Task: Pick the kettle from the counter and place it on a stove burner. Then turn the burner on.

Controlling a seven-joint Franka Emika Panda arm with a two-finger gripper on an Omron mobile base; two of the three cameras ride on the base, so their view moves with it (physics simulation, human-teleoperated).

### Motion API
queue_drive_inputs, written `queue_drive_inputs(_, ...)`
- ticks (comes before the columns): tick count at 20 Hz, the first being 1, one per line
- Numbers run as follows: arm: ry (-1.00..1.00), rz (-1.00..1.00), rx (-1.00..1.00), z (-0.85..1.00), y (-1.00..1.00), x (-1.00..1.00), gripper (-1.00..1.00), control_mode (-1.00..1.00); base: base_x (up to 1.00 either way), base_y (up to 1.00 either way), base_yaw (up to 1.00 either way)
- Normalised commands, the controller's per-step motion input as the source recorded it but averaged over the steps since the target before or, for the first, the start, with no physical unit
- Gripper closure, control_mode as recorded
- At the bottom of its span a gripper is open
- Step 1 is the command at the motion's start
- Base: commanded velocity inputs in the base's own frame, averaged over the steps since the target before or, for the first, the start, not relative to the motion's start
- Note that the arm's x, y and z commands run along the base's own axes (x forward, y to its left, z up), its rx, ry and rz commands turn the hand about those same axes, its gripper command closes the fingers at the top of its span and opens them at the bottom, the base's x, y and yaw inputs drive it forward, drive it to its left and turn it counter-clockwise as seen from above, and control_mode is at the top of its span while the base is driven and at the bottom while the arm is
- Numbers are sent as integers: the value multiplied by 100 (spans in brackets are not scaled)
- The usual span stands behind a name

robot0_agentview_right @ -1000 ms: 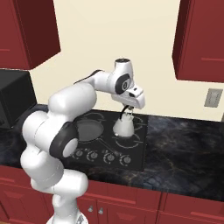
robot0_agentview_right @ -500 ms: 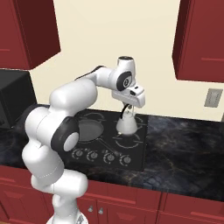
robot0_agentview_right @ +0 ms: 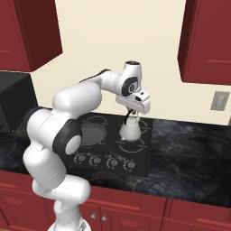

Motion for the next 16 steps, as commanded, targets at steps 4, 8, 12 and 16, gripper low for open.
queue_drive_inputs(4, 0, 0, 6, -26, 0, 0, 100, -100, 0, 0, 0)
queue_drive_inputs(8, 0, 0, 4, -26, 0, 1, 100, -100, 0, 0, 0)
queue_drive_inputs(12, 0, 0, 4, -21, 0, 4, 100, -100, 0, 0, 0)
queue_drive_inputs(16, 0, 0, 2, -13, 0, 4, 100, -100, 0, 0, 0)
